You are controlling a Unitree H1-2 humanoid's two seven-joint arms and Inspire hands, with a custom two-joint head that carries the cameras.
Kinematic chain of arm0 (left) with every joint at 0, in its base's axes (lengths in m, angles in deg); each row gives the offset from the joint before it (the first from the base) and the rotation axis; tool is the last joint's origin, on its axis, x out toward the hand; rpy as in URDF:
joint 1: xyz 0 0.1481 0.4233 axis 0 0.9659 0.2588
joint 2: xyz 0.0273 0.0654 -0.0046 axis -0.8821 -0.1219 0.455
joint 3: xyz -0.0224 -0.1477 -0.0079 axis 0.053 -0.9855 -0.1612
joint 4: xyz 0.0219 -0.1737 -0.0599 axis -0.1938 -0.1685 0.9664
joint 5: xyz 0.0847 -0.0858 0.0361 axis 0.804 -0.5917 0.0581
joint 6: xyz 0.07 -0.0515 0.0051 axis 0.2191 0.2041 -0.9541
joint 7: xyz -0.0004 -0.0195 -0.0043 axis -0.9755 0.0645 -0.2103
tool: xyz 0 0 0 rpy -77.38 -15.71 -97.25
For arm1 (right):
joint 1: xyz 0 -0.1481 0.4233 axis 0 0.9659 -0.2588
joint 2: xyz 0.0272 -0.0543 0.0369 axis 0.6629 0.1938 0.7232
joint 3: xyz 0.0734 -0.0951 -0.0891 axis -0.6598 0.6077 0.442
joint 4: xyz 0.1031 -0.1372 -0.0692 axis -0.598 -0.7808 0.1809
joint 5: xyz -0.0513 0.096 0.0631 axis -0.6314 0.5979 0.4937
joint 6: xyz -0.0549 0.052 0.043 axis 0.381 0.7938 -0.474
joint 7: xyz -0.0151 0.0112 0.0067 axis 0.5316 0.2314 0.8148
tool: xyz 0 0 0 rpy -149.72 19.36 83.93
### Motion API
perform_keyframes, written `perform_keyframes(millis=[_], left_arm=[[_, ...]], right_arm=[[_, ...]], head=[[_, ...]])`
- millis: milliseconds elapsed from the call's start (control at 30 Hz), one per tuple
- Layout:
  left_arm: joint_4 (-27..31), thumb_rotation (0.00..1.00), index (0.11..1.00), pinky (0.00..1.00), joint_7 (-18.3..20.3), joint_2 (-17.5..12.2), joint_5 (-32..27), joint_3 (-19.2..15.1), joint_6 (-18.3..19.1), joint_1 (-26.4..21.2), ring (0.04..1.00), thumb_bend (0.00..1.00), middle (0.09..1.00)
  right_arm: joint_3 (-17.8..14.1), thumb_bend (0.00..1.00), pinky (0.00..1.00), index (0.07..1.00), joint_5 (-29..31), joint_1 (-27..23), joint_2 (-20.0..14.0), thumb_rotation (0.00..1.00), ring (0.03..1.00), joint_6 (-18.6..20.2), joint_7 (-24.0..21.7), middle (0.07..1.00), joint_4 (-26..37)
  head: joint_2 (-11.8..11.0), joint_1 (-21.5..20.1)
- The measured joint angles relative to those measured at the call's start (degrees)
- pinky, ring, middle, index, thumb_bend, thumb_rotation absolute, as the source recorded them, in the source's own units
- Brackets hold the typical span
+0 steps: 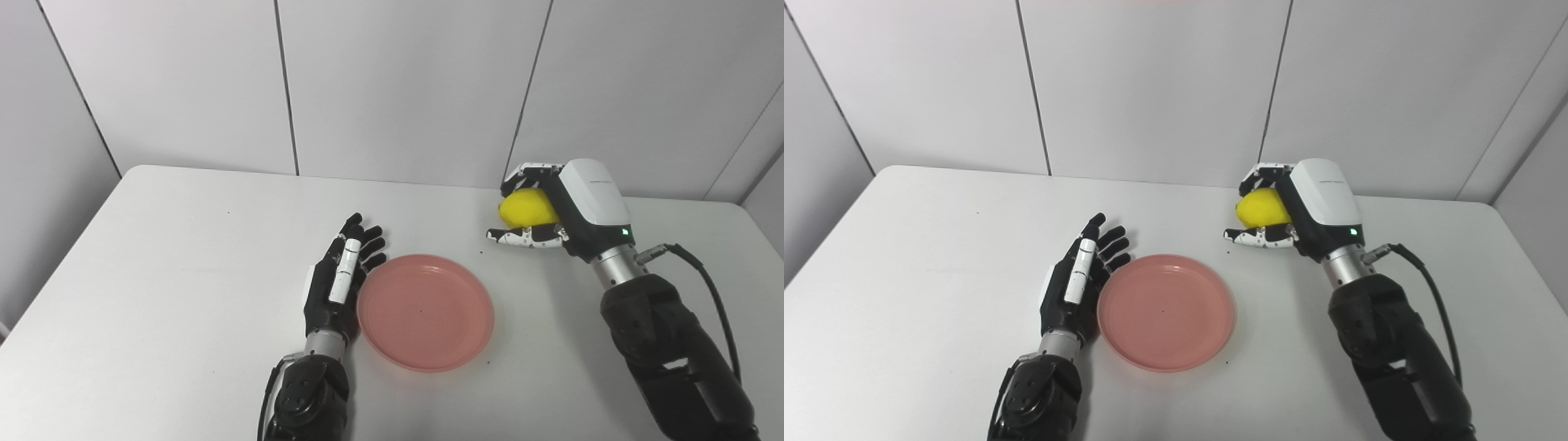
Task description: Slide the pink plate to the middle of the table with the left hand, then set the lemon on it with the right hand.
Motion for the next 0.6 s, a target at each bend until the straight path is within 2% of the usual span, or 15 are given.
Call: perform_keyframes(millis=[333, 600], left_arm=[[-0.71, 0.68, 0.835, 0.77, -0.43, 0.02, 0.0, 0.39, -1.17, -0.05, 0.781, 0.68, 0.769], [-0.96, 0.67, 0.842, 0.74, -0.62, 0.02, 0.01, 0.58, -1.6, -0.08, 0.769, 0.72, 0.752]], right_arm=[[1.38, 0.5, 0.14, 0.474, -0.72, -0.03, 1.65, 0.17, 0.191, -0.13, -1.62, 0.272, 1.08], [3.45, 0.5, 0.15, 0.476, -1.7, -0.01, 3.19, 0.16, 0.206, -0.29, -2.15, 0.291, 0.78]], head=[[-0.09, 0.36], [0.0, 0.53]])
